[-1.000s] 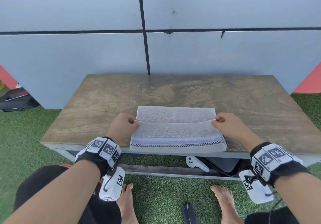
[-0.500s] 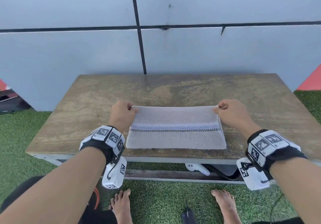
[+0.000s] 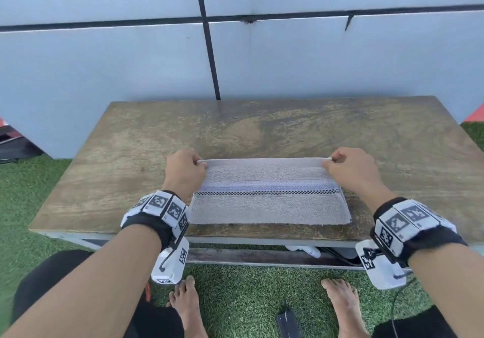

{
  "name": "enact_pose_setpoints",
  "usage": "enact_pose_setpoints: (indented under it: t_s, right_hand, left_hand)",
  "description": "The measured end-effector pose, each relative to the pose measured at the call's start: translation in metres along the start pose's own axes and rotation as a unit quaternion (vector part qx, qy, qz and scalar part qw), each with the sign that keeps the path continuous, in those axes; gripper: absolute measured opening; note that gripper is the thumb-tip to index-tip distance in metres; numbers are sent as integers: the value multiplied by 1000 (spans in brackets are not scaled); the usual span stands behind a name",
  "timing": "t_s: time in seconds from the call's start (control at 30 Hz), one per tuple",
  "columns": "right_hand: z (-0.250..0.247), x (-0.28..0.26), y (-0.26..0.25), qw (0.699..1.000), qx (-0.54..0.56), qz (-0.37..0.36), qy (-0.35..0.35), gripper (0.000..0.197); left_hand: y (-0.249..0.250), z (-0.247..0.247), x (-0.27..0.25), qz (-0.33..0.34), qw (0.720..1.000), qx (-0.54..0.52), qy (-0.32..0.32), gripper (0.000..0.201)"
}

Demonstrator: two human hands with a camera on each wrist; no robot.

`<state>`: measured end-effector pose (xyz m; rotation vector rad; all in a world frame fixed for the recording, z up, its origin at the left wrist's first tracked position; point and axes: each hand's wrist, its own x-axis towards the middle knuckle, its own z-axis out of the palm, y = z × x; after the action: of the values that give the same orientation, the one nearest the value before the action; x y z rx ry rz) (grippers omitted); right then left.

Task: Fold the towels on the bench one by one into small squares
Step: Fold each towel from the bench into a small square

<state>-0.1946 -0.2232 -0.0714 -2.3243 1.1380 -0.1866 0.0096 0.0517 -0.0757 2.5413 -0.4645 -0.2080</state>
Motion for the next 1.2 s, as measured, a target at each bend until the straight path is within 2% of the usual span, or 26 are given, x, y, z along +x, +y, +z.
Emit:
enact_pose_setpoints:
  t_s: [0.17,0.27,0.47,0.57,0.73,0.9,1.07,1.13,1.2]
  right_hand:
    - [3,-2,-1,1000,2,-1,18,9]
    - [4,-4,-1,1000,9,-12,19,8]
    - [4,-10,-4,1000,-4,-13,11,10]
    - [6,-19,-6,999,-31,-18,5,11]
    - [9,-40,-3,991,-123,-52,9,15]
    - [10,-63,3,986,-145,-78,-4,11]
    - [-2,-67,2,986,-148,-66,-30,11]
    - [-18,-62,-2,989,-128,-70,-15,10]
    - [-43,-54,-9,991,-103,-86,18,4]
  left_hand:
    - [1,-4,7,-18,999,6,-32,12]
    - [-1,-4,10,-19,999,20,-45,15]
    - [3,-5,-1,-15,998,48,-30,13]
    - [5,-7,-10,-12,996,80,-38,20]
    - [2,-6,-37,-6,992,120,-29,18]
    - [-2,-7,-66,37,986,162,-8,17]
    - [6,-18,-75,53,981,178,-49,20]
    - [14,-31,-68,72,983,163,-37,21]
    - [28,-51,-58,104,984,146,-10,14]
